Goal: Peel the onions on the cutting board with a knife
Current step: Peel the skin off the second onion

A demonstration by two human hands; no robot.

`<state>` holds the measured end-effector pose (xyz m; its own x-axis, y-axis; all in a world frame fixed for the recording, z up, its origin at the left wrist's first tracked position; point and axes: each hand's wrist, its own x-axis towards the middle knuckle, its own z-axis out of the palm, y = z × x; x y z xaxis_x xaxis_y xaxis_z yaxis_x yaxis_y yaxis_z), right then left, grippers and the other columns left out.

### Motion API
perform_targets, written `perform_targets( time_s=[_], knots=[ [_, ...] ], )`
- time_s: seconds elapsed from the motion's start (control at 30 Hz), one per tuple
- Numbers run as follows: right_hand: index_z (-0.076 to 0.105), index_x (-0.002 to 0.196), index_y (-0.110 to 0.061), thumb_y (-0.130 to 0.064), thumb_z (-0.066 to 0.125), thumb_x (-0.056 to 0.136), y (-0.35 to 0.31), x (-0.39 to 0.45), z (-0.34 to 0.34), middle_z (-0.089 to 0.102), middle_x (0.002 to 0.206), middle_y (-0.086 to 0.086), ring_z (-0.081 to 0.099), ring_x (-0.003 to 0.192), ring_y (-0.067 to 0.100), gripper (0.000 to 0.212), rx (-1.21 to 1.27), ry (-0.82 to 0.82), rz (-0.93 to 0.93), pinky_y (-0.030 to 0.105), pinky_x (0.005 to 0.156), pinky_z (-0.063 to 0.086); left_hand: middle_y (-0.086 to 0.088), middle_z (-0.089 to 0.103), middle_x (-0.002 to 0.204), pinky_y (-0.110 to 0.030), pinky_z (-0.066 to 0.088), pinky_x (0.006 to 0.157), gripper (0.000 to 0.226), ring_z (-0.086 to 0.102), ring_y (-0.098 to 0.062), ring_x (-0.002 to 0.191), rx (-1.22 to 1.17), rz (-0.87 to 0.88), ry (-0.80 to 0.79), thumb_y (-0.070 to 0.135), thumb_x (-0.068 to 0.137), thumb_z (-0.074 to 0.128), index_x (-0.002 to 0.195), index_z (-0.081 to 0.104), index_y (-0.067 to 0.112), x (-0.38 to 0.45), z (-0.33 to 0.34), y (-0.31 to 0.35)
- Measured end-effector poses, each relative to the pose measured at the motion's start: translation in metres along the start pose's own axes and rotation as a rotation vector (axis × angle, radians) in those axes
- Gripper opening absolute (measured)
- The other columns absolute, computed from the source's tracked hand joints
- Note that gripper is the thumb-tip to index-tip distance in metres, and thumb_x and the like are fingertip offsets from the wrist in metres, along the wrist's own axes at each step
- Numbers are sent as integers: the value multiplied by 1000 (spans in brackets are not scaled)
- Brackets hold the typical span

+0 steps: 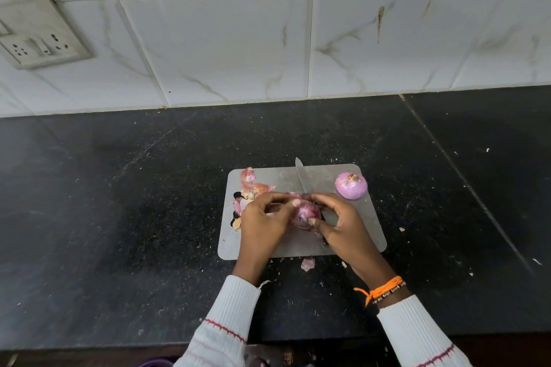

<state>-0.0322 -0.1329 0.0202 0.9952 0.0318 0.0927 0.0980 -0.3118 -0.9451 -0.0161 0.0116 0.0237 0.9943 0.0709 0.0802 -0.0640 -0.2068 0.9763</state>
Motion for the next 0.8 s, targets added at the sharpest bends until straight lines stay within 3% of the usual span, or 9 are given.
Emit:
perform_targets(
  time_s=[0.17,0.3,0.37,0.5,0.6,0.67,0.73,0.8],
  knots=[
    [58,108,-29,5,63,79,0,-2,2,58,109,-13,54,107,0,45,-9,-28,-7,7,85,44,3,68,80,-14,49,71,16,62,-1,74,142,124,61,5,75,74,77,69,20,-2,2,-1],
    [55,101,-39,6,63,79,-4,-4,2,56,108,-20,52,104,-11,51,23,-31,-20,5,83,43,3,69,77,-27,54,73,10,63,-7,74,87,4,83,6,81,68,78,69,15,0,-1,-5],
    [56,100,-41,6,62,79,-3,-3,2,57,110,-18,53,104,-11,52,82,-28,-4,11,88,46,0,69,77,-31,55,71,6,65,-12,73,6,-64,110,6,83,67,80,69,11,1,-2,-4],
    [62,109,-30,8,60,81,-2,-3,1,60,121,-2,56,115,9,48,319,-52,26,33,92,51,-6,67,80,-17,54,59,10,65,1,62,-159,-182,112,-1,86,59,86,68,4,-2,-2,0],
    [61,112,-25,7,60,82,-3,-4,3,57,125,8,57,115,21,43,437,-40,35,39,88,54,-8,69,96,-29,57,74,28,68,-10,84,-225,-214,51,-3,92,49,88,69,15,-5,-1,-2],
    [61,111,-27,-3,64,79,-3,-4,5,57,123,7,58,114,22,40,415,-6,16,43,89,53,-9,69,103,-37,56,82,27,66,-21,95,-300,-252,23,1,94,47,93,70,16,-7,1,0],
    [61,112,-27,-7,66,77,-3,-4,7,58,121,5,59,112,18,41,351,32,-9,45,91,51,-5,70,102,-28,56,81,19,66,-15,95,-276,-201,50,6,92,53,98,70,13,-8,1,4],
    [60,112,-27,0,67,79,-3,-4,7,58,119,4,58,110,11,42,293,64,-32,37,93,52,0,71,97,-20,53,79,15,66,-8,90,-126,-45,83,7,86,62,97,71,13,-6,-1,6]
  ],
)
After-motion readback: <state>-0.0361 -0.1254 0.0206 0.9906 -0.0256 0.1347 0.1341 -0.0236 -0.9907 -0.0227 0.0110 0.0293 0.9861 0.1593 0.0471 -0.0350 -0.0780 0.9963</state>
